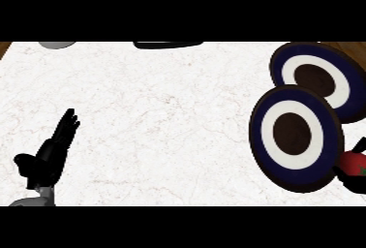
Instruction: Pick the tomato from the plate and place it in the plate
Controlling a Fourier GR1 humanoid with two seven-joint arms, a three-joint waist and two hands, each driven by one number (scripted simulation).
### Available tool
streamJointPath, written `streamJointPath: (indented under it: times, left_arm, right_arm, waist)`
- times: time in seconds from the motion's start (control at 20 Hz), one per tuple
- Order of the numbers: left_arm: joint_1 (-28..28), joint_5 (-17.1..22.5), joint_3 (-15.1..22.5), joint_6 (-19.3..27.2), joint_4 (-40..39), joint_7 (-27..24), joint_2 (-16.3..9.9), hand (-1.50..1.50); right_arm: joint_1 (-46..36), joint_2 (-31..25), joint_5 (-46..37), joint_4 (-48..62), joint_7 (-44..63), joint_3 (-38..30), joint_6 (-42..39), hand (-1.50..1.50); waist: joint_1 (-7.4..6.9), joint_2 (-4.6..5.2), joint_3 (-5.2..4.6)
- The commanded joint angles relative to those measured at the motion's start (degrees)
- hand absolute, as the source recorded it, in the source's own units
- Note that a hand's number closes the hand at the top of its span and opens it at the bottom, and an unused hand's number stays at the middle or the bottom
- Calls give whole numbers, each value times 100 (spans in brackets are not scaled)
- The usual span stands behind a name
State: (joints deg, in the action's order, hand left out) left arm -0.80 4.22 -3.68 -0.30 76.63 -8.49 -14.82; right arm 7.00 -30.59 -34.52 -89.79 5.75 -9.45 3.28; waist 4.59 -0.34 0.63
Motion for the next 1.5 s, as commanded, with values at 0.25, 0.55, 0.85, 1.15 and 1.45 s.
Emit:
streamJointPath:
  times: [0.25,0.55,0.85,1.15,1.45]
  left_arm:
    - [-14,17,27,-113,61,-4,-35,0]
    - [-208,43,83,-221,20,164,-16,0]
    - [-322,-76,185,-320,130,301,23,0]
    - [-213,-224,82,-230,70,181,99,0]
    - [-664,-126,-39,-393,-234,233,45,0]
  right_arm:
    - [405,-1199,1910,2168,-3300,-2439,-177,150]
    - [-170,-1922,2526,3897,-4824,-3511,-369,150]
    - [-1159,-2540,2476,5204,-5424,-3329,-741,150]
    - [-2003,-2753,2233,5149,-4743,-2740,-848,150]
    - [-3005,-2319,1884,5007,-4123,-1967,-722,150]
  waist:
    - [-196,15,-15]
    - [-436,44,-29]
    - [-512,43,-53]
    - [-509,44,-61]
    - [-544,56,-63]
